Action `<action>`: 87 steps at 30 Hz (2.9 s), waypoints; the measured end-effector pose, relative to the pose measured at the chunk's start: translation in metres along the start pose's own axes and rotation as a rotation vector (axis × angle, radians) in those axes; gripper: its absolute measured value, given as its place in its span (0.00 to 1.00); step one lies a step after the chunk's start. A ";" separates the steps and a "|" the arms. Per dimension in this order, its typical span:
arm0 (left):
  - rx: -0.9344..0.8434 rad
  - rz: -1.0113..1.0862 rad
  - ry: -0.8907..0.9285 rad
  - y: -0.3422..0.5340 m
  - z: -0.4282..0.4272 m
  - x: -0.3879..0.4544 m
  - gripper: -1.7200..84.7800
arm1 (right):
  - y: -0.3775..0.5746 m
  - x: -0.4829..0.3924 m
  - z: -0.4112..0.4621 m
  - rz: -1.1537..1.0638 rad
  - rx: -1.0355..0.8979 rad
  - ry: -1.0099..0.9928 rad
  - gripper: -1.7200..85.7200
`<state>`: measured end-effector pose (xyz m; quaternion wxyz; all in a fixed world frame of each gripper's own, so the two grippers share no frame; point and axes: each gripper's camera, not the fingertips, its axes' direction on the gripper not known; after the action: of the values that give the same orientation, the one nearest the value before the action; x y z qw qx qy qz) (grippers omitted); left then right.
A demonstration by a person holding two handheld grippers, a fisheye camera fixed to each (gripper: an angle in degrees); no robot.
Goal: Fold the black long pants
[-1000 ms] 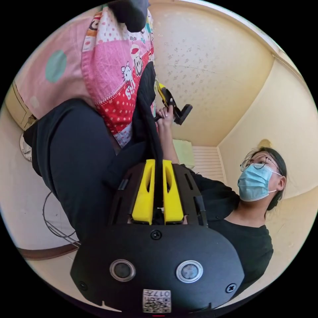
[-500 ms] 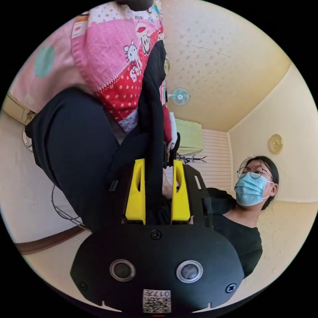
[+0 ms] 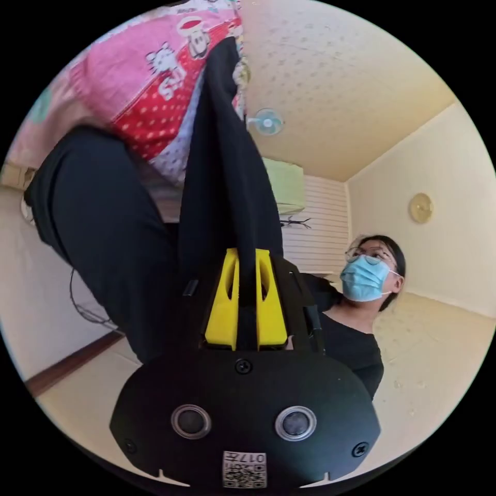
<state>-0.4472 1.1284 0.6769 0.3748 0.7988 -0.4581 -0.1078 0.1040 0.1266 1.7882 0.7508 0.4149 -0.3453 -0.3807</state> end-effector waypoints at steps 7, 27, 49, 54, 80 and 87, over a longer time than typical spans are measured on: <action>0.067 -0.065 0.107 0.015 0.039 -0.054 0.08 | 0.028 0.069 -0.008 0.121 -0.049 0.045 0.08; -0.079 -0.001 -0.098 0.002 0.093 -0.062 0.08 | -0.011 0.010 -0.037 -0.094 0.227 0.066 0.06; -0.004 0.152 -0.295 -0.114 0.117 -0.030 0.12 | -0.340 0.093 -0.248 -0.104 0.584 0.687 0.12; -0.031 0.134 -0.250 -0.122 0.141 -0.056 0.12 | -0.456 0.168 -0.278 0.111 0.560 0.717 0.13; 0.103 0.257 -0.359 -0.345 0.147 -0.119 0.20 | -0.265 0.229 -0.198 0.042 0.383 -0.045 0.11; -0.017 0.161 -0.205 -0.413 0.169 -0.148 0.15 | -0.335 0.215 -0.212 0.157 0.414 -0.100 0.11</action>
<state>-0.3480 1.2878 0.2454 0.3401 0.7412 -0.5556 -0.1622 0.2866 -0.1048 1.4463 0.6590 0.5127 -0.4839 -0.2623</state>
